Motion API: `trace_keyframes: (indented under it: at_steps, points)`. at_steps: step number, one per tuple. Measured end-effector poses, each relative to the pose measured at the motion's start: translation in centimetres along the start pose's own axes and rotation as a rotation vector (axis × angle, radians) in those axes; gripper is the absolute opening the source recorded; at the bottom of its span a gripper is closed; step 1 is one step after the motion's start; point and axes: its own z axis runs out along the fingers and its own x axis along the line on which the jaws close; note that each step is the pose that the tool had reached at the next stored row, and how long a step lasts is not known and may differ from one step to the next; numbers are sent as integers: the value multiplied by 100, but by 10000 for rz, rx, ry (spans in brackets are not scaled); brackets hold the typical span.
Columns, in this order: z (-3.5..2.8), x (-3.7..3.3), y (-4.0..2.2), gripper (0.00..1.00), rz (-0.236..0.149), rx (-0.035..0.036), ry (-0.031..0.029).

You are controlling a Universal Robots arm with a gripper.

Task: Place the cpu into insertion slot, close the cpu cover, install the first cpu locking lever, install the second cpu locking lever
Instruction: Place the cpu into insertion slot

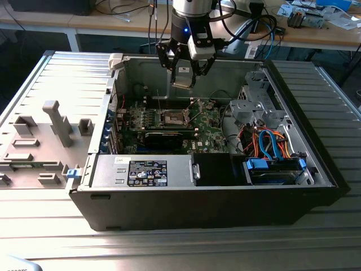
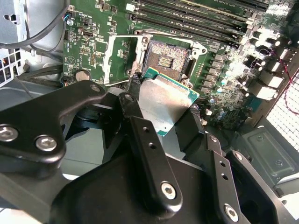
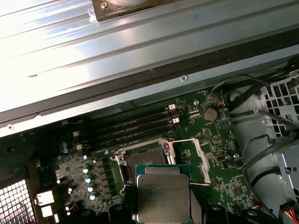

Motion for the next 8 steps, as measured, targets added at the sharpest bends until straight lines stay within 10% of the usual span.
trace_keyframes:
  at_steps: [8]
  points:
    - [1, 0, 0, 54, 64, 4, -2]
